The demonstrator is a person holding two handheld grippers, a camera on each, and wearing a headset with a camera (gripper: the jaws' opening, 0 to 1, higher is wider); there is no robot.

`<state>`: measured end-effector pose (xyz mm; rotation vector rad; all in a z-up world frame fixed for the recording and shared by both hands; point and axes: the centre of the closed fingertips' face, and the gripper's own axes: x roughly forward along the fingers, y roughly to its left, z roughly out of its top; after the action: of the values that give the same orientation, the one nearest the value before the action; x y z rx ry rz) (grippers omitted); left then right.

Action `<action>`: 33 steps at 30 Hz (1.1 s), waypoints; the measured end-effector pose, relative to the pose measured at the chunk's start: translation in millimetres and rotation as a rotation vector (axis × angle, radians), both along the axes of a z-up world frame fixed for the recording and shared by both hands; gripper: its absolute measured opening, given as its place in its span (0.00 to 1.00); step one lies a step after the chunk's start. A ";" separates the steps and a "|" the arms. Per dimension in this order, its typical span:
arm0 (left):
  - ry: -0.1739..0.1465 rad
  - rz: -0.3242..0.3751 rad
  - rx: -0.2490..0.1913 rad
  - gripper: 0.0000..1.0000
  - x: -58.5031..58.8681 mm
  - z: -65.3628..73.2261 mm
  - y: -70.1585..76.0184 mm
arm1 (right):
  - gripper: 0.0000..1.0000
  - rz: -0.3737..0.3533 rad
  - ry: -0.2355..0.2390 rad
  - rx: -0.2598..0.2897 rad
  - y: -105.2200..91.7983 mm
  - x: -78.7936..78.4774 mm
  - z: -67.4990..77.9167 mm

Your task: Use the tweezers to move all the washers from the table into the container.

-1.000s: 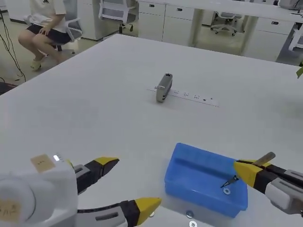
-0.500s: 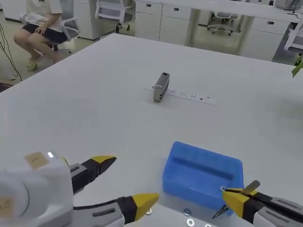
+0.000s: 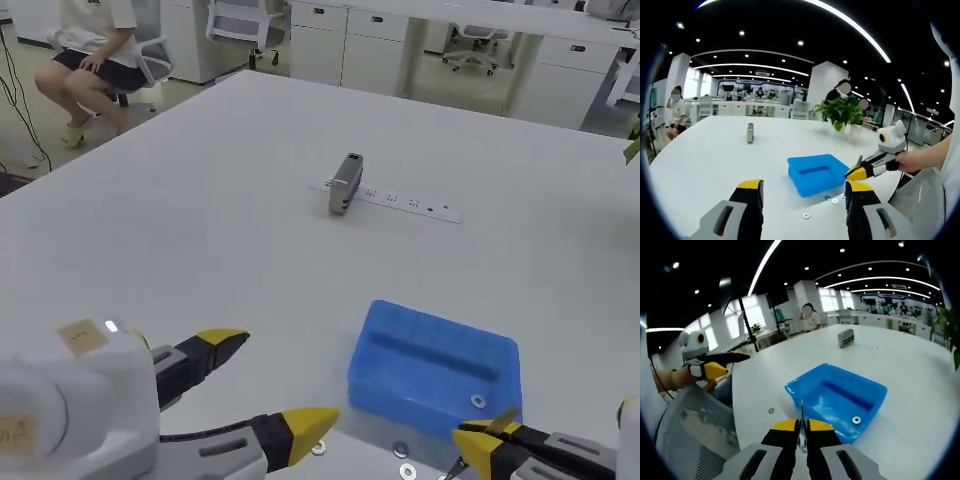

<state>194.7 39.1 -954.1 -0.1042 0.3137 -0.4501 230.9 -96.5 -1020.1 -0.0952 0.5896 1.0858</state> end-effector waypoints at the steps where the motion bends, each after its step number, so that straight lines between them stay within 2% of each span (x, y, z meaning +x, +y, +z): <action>1: 0.001 -0.001 0.000 0.67 -0.1 -0.1 -0.1 | 0.03 0.006 -0.002 -0.006 0.4 -1.0 -1.4; 5: 0.002 -0.002 0.002 0.67 -0.4 -0.2 -0.4 | 0.03 0.018 -0.011 -0.006 1.5 -4.2 -2.2; 11: 0.003 -0.008 0.004 0.66 -0.9 -0.5 -1.8 | 0.03 0.085 -0.079 -0.042 5.3 -12.6 -1.9; 15: 0.003 -0.011 0.011 0.66 -1.1 -0.8 -2.4 | 0.03 0.165 -0.171 -0.100 8.1 -19.1 -3.2; 21: 0.002 -0.012 0.015 0.66 -1.1 -0.9 -2.4 | 0.03 0.128 -0.136 -0.068 6.8 -13.1 -3.6; 22: 0.002 -0.012 0.016 0.66 -1.1 -1.0 -2.4 | 0.03 0.107 -0.105 -0.062 5.5 -11.6 -3.2; 23: 0.003 -0.013 0.019 0.66 -1.1 -1.5 -2.3 | 0.03 0.075 -0.068 -0.047 4.4 -10.1 -3.0; 24: 0.004 -0.013 0.020 0.66 -1.2 -1.7 -2.4 | 0.03 0.053 -0.054 0.007 6.9 -7.1 2.3; 25: 0.004 -0.014 0.020 0.66 -1.2 -1.7 -2.4 | 0.03 0.043 -0.052 0.027 7.1 -5.0 4.4; 27: 0.001 -0.012 0.021 0.66 -1.0 -1.1 -2.1 | 0.03 0.036 -0.060 0.001 3.5 -2.6 3.0; 31: 0.002 -0.013 0.018 0.66 -1.2 -1.1 -2.2 | 0.03 0.039 -0.046 -0.004 3.8 -5.0 0.9; 33: 0.003 -0.017 0.019 0.66 -1.4 -1.3 -2.9 | 0.03 0.050 -0.051 -0.023 4.2 -7.1 -2.4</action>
<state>193.3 36.2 -955.4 -0.0841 0.3224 -0.4633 223.8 -92.3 -1022.5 -0.1579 0.5565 1.1221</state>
